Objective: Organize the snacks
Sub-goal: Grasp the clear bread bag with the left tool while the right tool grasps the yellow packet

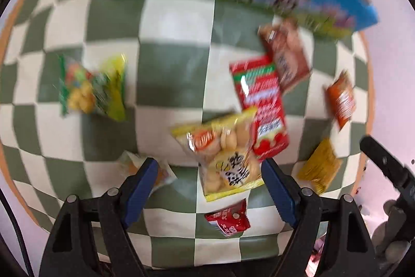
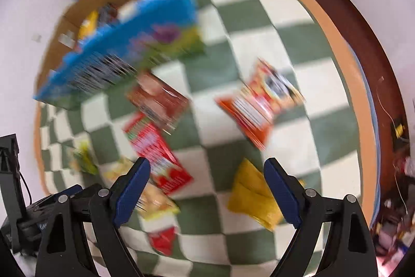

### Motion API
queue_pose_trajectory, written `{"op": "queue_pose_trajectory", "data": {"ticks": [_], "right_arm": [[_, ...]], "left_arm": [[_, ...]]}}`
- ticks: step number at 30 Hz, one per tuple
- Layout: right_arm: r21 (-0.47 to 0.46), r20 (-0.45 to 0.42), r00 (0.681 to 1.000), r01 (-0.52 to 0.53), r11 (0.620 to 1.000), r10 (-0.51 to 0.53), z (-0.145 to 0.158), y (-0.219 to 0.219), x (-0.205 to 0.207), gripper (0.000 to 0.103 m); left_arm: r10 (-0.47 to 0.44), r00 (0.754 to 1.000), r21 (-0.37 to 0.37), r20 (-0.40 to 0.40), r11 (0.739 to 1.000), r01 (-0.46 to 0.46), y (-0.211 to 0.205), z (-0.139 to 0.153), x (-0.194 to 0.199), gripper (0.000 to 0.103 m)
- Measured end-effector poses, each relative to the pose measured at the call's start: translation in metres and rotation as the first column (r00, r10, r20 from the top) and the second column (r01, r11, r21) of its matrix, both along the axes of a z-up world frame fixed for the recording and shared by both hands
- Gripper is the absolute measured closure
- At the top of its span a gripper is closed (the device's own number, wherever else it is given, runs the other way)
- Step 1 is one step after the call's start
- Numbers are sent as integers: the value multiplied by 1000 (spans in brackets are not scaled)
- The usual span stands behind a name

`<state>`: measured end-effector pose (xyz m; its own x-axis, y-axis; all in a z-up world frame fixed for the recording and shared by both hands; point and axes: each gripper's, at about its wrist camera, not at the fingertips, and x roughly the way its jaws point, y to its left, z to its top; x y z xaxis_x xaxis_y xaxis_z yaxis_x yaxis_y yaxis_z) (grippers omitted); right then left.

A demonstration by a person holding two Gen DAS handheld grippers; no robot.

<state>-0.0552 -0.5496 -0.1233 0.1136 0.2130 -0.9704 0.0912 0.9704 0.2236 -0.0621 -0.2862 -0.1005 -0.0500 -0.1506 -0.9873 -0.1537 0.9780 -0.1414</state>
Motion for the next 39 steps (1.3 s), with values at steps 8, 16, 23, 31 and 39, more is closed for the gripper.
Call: {"op": "queue_pose_trajectory", "data": {"ticks": [8,16,23,31,39], "right_arm": [[-276,-197,877,-478,834,438,-60,24,-40,12],[-329,-173,871,-492,806,460,-95,29,-40,13],[80,-191,977,108,991,-91,-100,-44,-18,19],[25,-208,978,26,999,-20,-104,-49,-12,12],[20,-194,980,38,999,-34,-114,-26,-21,12]], "left_arm": [[-114,992,71,-58,990,118,-37,-43,-6,22],[-125,988,59,-94,990,131,-61,-63,-9,22],[-62,992,13,-109,998,64,-55,-77,-14,22],[-56,998,18,-36,998,57,-60,-80,-6,39],[-248,968,131,-41,959,251,-68,-71,-14,50]]}}
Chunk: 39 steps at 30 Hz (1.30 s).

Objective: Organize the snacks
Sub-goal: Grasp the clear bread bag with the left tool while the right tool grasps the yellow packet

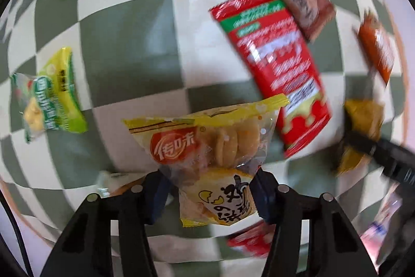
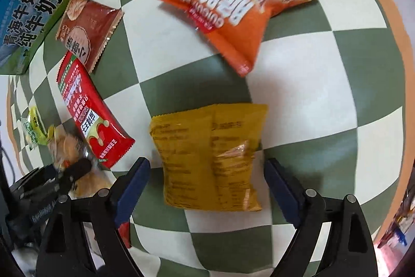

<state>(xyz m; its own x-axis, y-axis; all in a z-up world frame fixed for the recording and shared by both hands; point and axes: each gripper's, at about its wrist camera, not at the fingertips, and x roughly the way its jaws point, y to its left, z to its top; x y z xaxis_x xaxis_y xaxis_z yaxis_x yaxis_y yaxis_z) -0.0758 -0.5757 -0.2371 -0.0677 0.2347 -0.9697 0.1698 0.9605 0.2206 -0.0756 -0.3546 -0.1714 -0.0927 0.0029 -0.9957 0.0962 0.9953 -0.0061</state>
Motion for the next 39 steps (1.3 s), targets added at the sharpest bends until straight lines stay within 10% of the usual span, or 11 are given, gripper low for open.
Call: {"op": "queue_pose_trajectory", "data": {"ticks": [6,22,39], "right_arm": [[31,20,1000,19,999,-20,0,18,-36,35],[-9,-12,1000,-25,1000,25,-28,57,-55,24],[88,3,997,-72,993,72,2,98,-62,48]], "left_arm": [[37,998,-16,-48,999,-38,19,-13,-8,47],[156,986,-6,-59,988,-156,24,-46,-4,41],[168,986,-51,-6,985,-168,35,15,-8,61]]}}
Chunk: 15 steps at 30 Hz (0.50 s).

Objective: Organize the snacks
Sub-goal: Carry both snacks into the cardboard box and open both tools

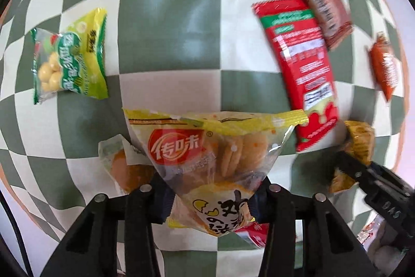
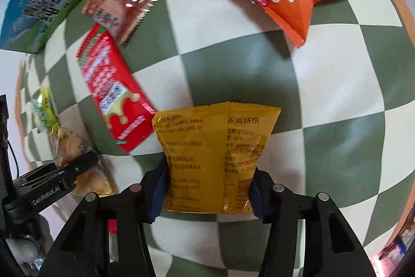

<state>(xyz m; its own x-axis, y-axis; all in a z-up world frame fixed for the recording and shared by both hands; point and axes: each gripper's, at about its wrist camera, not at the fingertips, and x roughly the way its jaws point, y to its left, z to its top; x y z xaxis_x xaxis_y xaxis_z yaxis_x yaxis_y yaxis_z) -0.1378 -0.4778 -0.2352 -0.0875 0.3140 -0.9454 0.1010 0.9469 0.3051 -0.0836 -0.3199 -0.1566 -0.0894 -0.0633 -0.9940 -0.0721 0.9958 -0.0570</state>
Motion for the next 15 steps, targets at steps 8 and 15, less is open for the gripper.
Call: {"op": "queue_pose_trajectory", "data": {"ticks": [8,15], "right_arm": [[110,85,996,-26,994,16,59,23,12,48],[195,288,958,-73,978,14,177,2,89,48]], "left_arm": [[-6,993,-95,117,995,17,4,77,13,61],[-30,954,-197,298,976,92,6,188,74,61]]}}
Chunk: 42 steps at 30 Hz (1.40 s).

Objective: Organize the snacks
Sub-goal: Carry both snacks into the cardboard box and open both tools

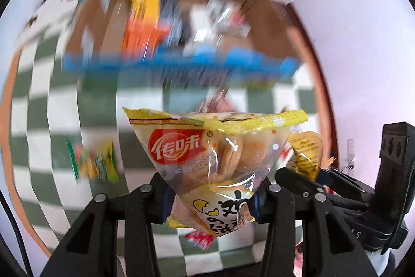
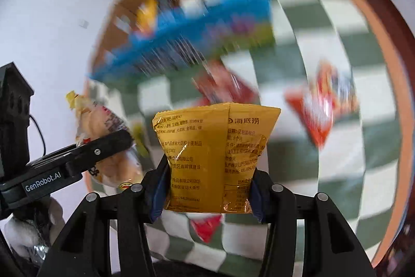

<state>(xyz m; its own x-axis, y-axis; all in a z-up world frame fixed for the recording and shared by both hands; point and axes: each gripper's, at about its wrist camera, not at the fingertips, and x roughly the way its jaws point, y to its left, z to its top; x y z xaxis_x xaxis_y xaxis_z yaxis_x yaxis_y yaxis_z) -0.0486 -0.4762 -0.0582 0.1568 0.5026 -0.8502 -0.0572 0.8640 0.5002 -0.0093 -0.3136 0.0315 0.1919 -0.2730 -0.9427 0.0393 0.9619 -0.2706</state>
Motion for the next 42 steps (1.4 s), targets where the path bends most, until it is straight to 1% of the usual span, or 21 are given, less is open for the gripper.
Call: {"op": "queue_pose_trajectory", "data": {"ticks": [1,2,3,5,7,9,12,13,18,21,23,26,27,28,29,30,31,33,38,40,42], "right_arm": [[6,27,1000,-8,1000,7,17,-8,12,48],[6,56,998,-16,1000,15,34,-22,28,48],[-3,90,996,-20,1000,20,48,-22,42,48],[-28,147,989,-29,999,33,64,-13,68,48],[-58,189,981,-30,998,41,77,-13,97,48],[-93,204,977,-37,995,55,84,-7,123,48],[-157,195,978,-51,986,81,74,3,154,48],[-168,207,974,-54,984,89,66,6,164,48],[-205,136,986,-66,977,95,23,17,201,48],[-221,104,989,-83,972,108,4,22,210,48],[-230,88,989,-93,969,116,-5,23,214,48],[-259,1,989,-140,956,145,-27,27,220,46],[-272,-56,988,-155,950,145,-38,27,223,35],[-276,-89,985,-167,947,148,-45,27,224,26],[-277,-112,984,-168,946,141,-51,25,225,10],[-273,-113,984,-163,948,137,-53,24,225,8],[-274,-117,984,-165,948,137,-53,23,225,8],[-270,-118,985,-158,950,130,-54,21,224,8],[-265,-105,988,-140,954,116,-47,18,223,8],[-268,-78,991,-125,955,108,-39,16,222,8],[-275,-48,994,-110,955,101,-29,15,220,8]], "left_arm": [[-4,1000,-20,21,1000,4,1,16,13,61],[-9,999,-27,35,1000,10,-1,28,26,61],[-10,999,-24,51,1000,12,-2,38,41,61],[-17,996,-3,86,1000,18,-5,52,67,61],[-14,995,16,95,1000,13,-12,54,95,61],[-7,998,-4,61,1000,7,-13,46,125,61],[-6,1000,-15,-13,1000,6,-11,24,160,61],[-3,999,-13,-37,1000,3,-11,16,166,61],[-6,982,-10,-188,1000,5,-11,-43,201,61],[-21,965,-23,-261,1000,15,-13,-72,208,61],[-29,959,-13,-282,1000,26,-14,-81,208,60],[-21,943,8,-331,1000,25,-15,-99,206,60],[-14,939,9,-344,1000,18,-14,-102,206,58],[-6,936,10,-352,1000,10,-12,-106,205,51],[-4,936,14,-353,1000,10,-12,-109,205,46],[-3,939,24,-344,1000,12,-11,-110,204,32],[0,942,38,-335,999,14,-10,-111,203,21],[12,946,47,-323,999,4,-7,-109,200,18],[29,958,56,-287,998,-14,-1,-96,193,18],[31,966,74,-257,997,-12,1,-86,187,18],[39,978,96,-203,995,-20,5,-72,179,18]]}}
